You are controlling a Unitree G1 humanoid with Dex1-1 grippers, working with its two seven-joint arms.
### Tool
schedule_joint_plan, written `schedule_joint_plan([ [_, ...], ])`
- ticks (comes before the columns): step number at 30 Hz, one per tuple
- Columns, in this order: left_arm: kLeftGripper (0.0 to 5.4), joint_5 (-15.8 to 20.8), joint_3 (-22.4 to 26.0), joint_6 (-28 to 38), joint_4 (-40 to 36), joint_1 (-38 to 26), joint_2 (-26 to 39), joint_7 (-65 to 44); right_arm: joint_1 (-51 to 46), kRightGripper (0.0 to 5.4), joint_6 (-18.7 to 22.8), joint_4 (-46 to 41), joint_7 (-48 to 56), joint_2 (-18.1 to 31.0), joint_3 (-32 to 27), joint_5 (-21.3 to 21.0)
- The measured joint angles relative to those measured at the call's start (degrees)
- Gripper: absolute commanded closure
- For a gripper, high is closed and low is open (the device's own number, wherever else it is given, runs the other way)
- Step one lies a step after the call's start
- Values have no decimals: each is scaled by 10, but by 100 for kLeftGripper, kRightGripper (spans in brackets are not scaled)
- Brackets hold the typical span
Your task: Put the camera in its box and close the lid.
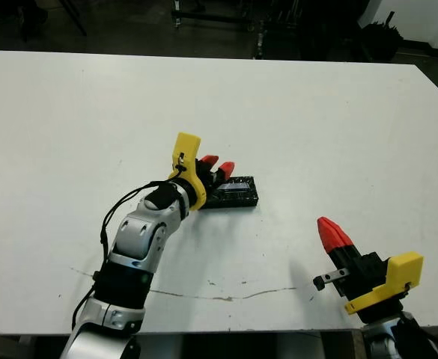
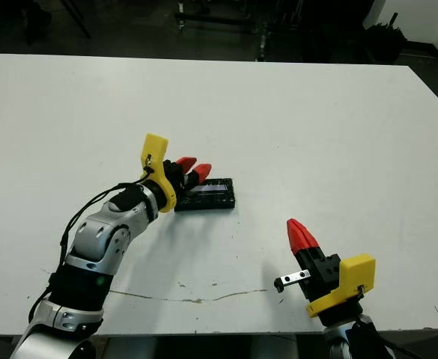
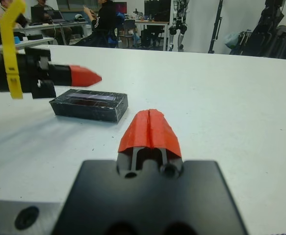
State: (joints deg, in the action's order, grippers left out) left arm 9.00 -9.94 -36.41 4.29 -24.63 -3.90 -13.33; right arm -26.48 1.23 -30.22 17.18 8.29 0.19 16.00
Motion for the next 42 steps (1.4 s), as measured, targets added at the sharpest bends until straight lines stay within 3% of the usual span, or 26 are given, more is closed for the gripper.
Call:
schedule_joint_plan([
  [8, 536, -24, -26, -13, -32, 41, -3, 26, -3, 540, 3, -5, 0, 0, 2, 10],
  [15, 538, -19, -25, -28, -55, 49, -1, 24, -2, 540, 3, -5, 0, 0, 3, 10],
  [22, 538, 36, 25, -57, -124, 69, 16, -8, -1, 540, 0, -5, -9, -12, 9, 6],
  [28, 538, 60, 102, 84, -208, 78, 67, -43, 14, 540, 5, -26, -42, -24, 4, 8],
  [35, 538, 58, 175, 245, -217, 133, 126, -61, 67, 540, 36, -56, -92, -24, -38, 8],
  [42, 538, 37, 199, 338, -223, 209, 84, 16, 145, 540, 60, -56, -144, -25, -55, -23],
])
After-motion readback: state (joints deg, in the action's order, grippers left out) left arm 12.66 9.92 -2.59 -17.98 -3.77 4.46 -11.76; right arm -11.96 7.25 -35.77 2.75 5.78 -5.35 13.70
